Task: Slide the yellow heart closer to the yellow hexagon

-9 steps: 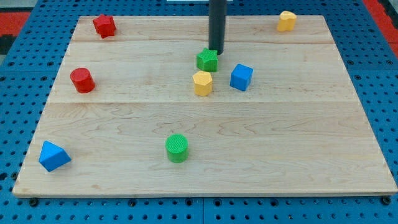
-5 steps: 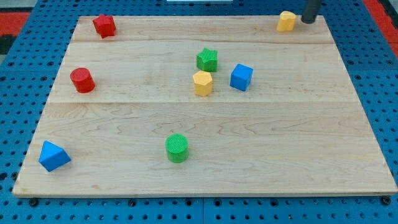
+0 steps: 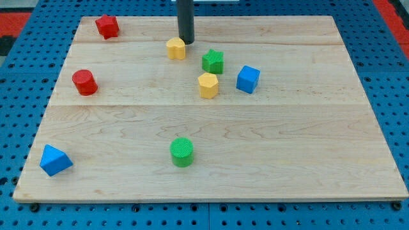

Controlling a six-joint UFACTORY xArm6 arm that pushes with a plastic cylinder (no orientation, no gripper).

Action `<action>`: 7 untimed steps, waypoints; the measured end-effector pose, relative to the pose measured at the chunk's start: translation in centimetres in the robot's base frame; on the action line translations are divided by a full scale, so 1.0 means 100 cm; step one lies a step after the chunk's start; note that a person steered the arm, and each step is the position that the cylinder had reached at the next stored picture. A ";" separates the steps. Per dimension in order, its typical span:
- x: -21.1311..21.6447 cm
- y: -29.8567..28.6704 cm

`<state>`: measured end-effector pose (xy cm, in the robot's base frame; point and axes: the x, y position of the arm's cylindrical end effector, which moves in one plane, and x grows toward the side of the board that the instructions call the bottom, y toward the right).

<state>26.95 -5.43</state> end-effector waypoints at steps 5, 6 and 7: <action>0.073 -0.050; 0.074 -0.024; 0.062 -0.103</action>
